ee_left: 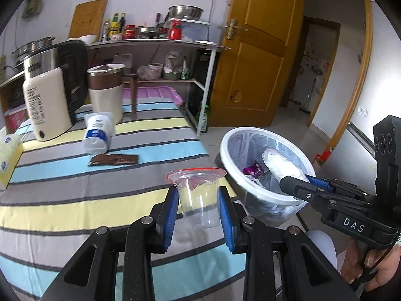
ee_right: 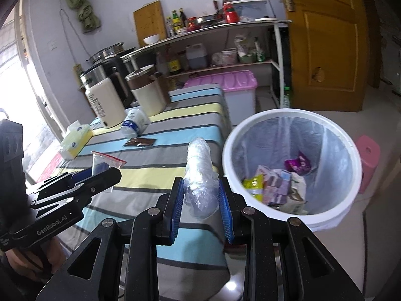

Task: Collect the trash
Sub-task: 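Carry the cup and plastic bag over the bin with both tools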

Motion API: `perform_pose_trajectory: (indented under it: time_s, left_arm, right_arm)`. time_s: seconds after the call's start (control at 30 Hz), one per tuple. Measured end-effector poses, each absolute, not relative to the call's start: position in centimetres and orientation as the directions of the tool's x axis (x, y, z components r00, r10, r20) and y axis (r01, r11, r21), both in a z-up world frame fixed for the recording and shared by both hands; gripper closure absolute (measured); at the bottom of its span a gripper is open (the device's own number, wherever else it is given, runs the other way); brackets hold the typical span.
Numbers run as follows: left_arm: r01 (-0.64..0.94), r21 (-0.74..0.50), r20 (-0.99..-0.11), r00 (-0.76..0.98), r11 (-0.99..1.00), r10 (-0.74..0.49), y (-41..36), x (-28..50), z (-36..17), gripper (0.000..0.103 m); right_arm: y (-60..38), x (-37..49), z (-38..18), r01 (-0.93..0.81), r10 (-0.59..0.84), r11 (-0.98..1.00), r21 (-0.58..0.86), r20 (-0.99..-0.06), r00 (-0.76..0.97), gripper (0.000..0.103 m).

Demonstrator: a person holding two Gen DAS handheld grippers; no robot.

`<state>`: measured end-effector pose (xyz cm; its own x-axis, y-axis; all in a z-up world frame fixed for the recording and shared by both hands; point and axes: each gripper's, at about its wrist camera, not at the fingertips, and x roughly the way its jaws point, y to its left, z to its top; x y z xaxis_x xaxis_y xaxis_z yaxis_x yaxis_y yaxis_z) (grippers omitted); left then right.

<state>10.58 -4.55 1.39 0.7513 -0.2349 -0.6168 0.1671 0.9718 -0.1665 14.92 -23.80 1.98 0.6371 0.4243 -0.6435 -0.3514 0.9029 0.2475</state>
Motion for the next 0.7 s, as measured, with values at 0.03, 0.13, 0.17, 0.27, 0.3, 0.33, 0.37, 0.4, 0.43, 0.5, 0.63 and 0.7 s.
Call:
perform_pose_trajectory:
  time_s: [0.03, 0.13, 0.17, 0.27, 0.3, 0.33, 0.37, 0.4, 0.43, 0.5, 0.63, 0.7]
  left_arm:
    - [0.173, -0.166, -0.616, 0.750, 0.971, -0.239, -4.8, 10.8, 1.4, 0.071]
    - [0.196, -0.161, -0.614, 0.747, 0.967, -0.254, -5.9, 11.4, 1.5, 0.071]
    - [0.203, -0.160, -0.613, 0.747, 0.966, -0.259, -6.2, 11.7, 1.5, 0.071]
    - [0.222, -0.157, -0.612, 0.743, 0.962, -0.271, -7.1, 12.5, 1.5, 0.071]
    - [0.230, -0.157, -0.612, 0.741, 0.960, -0.277, -7.4, 12.8, 1.5, 0.071]
    - [0.235, -0.159, -0.612, 0.739, 0.959, -0.282, -7.6, 13.0, 1.4, 0.071]
    - [0.240, -0.160, -0.613, 0.736, 0.957, -0.287, -7.9, 13.3, 1.3, 0.071]
    - [0.246, -0.162, -0.614, 0.733, 0.956, -0.293, -8.2, 13.6, 1.2, 0.071]
    - [0.251, -0.163, -0.615, 0.731, 0.954, -0.297, -8.4, 13.9, 1.2, 0.071]
    - [0.264, -0.165, -0.616, 0.725, 0.950, -0.309, -9.0, 14.4, 1.0, 0.071]
    - [0.289, -0.174, -0.616, 0.714, 0.942, -0.333, -10.3, 15.6, 0.8, 0.071]
    - [0.301, -0.182, -0.618, 0.705, 0.936, -0.347, -10.7, 16.2, 0.6, 0.070]
  right_arm:
    - [-24.2, 15.1, 2.0, -0.342, 0.418, 0.907, 0.248, -0.644, 0.641, 0.074]
    - [-25.3, 15.4, 1.9, -0.318, 0.401, 0.915, 0.248, -0.645, 0.650, 0.074]
    - [-25.6, 15.5, 1.9, -0.310, 0.396, 0.918, 0.248, -0.646, 0.653, 0.074]
    - [-26.5, 15.9, 1.8, -0.289, 0.381, 0.924, 0.249, -0.649, 0.658, 0.074]
    - [-26.9, 16.1, 1.7, -0.280, 0.375, 0.927, 0.250, -0.650, 0.661, 0.074]
    - [-27.2, 16.3, 1.7, -0.272, 0.370, 0.929, 0.250, -0.651, 0.663, 0.074]
    - [-27.4, 16.4, 1.6, -0.264, 0.364, 0.931, 0.250, -0.652, 0.665, 0.074]
    - [-27.6, 16.5, 1.5, -0.259, 0.360, 0.933, 0.250, -0.653, 0.666, 0.074]
    - [-27.9, 16.7, 1.4, -0.250, 0.353, 0.935, 0.250, -0.655, 0.668, 0.074]
    - [-28.5, 17.0, 1.1, -0.234, 0.342, 0.940, 0.250, -0.661, 0.668, 0.074]
    - [-29.5, 17.7, 0.5, -0.204, 0.321, 0.947, 0.250, -0.673, 0.666, 0.074]
    - [-29.9, 18.1, 0.2, -0.192, 0.311, 0.950, 0.247, -0.680, 0.664, 0.074]
